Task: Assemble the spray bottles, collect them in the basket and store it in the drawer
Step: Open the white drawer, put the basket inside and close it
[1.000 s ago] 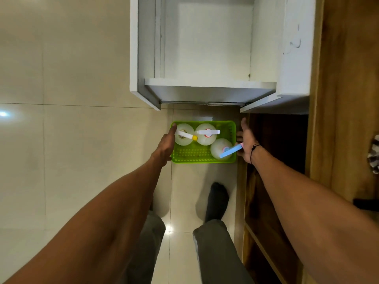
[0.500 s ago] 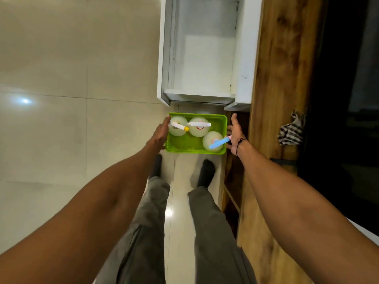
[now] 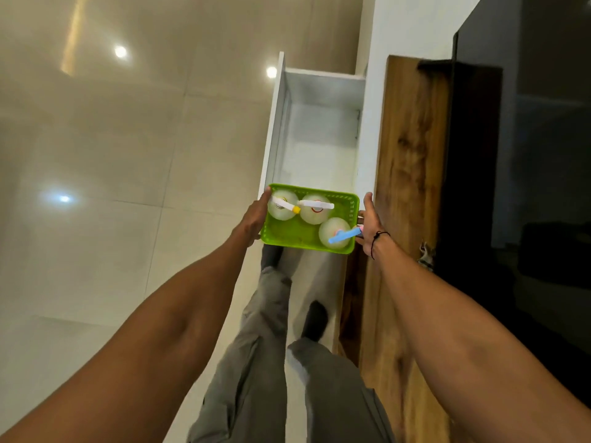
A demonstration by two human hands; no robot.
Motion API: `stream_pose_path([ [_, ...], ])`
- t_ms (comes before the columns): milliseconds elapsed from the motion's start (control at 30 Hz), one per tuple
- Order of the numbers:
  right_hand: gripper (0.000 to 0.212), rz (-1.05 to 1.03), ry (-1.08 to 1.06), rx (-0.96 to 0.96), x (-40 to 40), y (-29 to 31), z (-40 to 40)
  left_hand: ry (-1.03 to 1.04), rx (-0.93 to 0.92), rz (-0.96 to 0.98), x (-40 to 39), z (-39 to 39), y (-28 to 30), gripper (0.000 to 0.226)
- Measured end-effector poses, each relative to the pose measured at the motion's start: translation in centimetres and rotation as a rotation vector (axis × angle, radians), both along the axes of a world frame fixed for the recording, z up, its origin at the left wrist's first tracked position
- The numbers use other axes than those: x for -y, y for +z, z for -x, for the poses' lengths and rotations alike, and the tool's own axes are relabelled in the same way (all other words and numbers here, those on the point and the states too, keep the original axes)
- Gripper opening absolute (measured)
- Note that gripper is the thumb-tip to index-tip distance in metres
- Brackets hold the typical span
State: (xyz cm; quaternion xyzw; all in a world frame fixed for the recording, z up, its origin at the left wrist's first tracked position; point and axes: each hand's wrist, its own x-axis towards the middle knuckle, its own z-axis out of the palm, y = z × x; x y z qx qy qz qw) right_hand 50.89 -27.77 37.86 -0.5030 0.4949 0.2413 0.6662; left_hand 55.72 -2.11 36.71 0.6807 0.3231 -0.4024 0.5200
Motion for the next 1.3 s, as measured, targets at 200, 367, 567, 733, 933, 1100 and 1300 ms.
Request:
stream_pose_path([
  [200, 0.102, 0.083, 0.025, -0.046, 2.2, -4.6, -7.2, 0.029, -0.006, 0.038, 2.4, -7.0, -3.8, 0.078],
  [367, 0.107, 0.135, 0.155, -0.115, 3.3, -9.2, -12.5, 0.074, -0.015, 0.059, 3.0, -11.6, -8.7, 0.081],
  [567, 0.104, 0.172, 0.3, -0.149, 2.7, -12.4, -18.6, 0.165, -0.057, 0.04, 1.6, -13.8, -19.7, 0.129],
  [733, 0.101, 0.205, 0.442, -0.219, 2.8, -14.2, -21.9, 0.166, -0.062, -0.011, 3.0, -14.6, -20.2, 0.135],
  [933, 0.096, 0.23, 0.573, -0.274, 2.4, -17.8, -24.1, 0.231, -0.008, -0.006, 4.8, -15.6, -19.6, 0.09],
  [1100, 0.099, 0.242, 0.619, -0.303, 2.6, -21.9, -26.0, 0.315, -0.121, 0.009, 5.2, -15.5, -22.8, 0.103],
  [1300, 0.112, 0.273, 0.569, -0.303, 3.9, -26.8, -28.8, 0.513, -0.216, 0.087, 6.2, -13.3, -32.9, 0.128],
])
